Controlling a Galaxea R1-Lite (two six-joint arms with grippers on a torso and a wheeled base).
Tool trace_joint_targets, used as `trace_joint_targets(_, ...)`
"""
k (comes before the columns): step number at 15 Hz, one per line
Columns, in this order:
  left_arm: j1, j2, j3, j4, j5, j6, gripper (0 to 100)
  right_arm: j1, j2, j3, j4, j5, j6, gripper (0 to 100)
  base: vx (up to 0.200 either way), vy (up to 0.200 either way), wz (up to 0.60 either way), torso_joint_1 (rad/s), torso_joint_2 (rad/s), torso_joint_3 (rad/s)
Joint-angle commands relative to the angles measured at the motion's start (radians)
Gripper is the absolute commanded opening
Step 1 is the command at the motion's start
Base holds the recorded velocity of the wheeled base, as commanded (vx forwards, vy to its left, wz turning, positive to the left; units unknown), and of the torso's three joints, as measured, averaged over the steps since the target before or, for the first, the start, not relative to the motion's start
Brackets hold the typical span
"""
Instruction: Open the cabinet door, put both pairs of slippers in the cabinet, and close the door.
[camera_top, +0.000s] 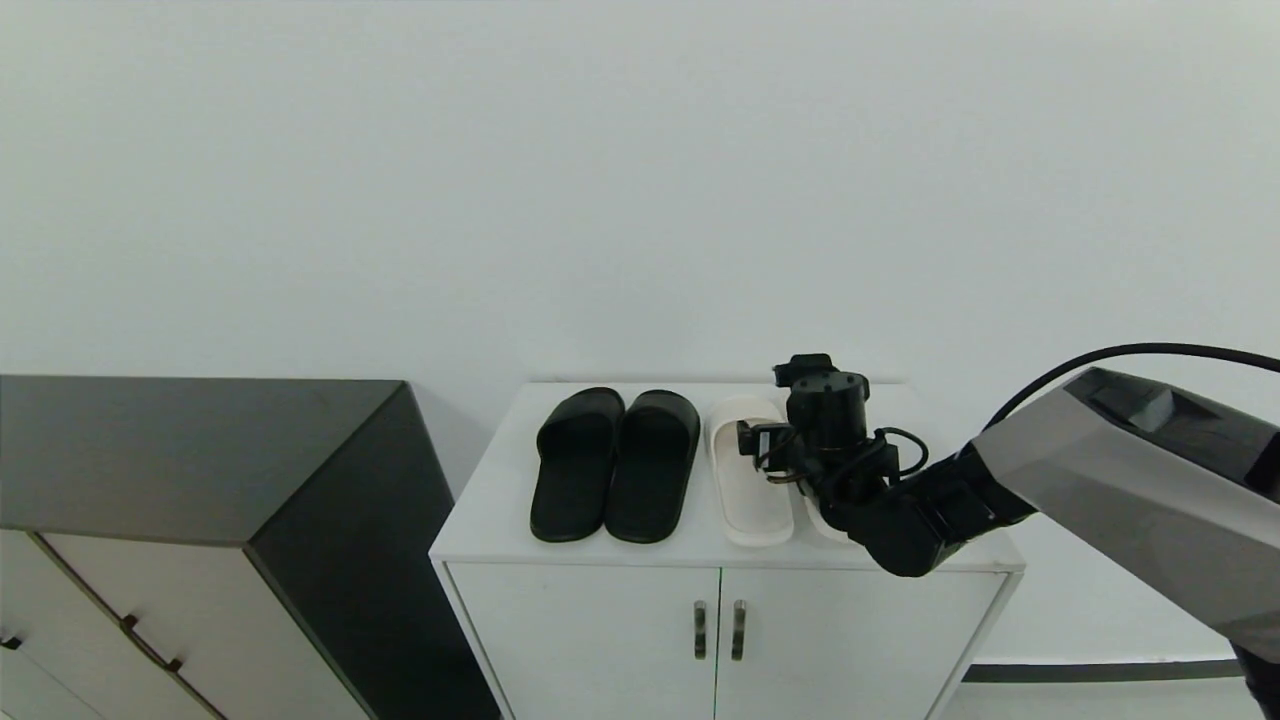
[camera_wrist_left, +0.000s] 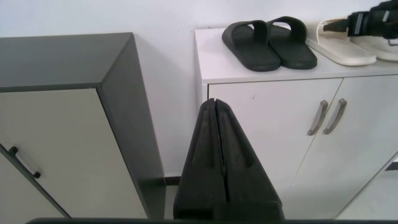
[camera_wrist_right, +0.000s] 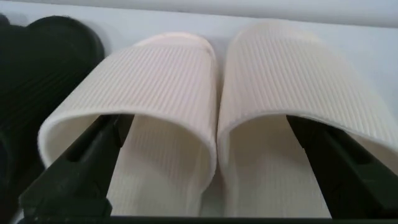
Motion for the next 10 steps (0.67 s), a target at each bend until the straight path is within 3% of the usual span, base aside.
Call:
trace_joint_targets(1,0.0,0.0,0.0,0.0,0.0,0.0,0,-0.007,0.02,-0.028,0.002,0.001,-0.006,100,0.0,0.0,0.0,0.0,0.0,0.0)
trace_joint_targets(4,0.0,0.0,0.0,0.0,0.0,0.0,0,-0.007,0.055,-0.061,0.002,0.002,-0.017,100,0.0,0.0,0.0,0.0,0.0,0.0)
trace_joint_targets(5,0.0,0.0,0.0,0.0,0.0,0.0,0,-0.007,0.062,-0.072,0.004,0.002,-0.017,0,0.0,0.0,0.0,0.0,0.0,0.0)
trace_joint_targets(10,0.0,0.0,0.0,-0.001,0.0,0.0,0,-0.005,0.048,-0.081,0.022,-0.001,-0.022,0,0.0,0.0,0.0,0.0,0.0,0.0)
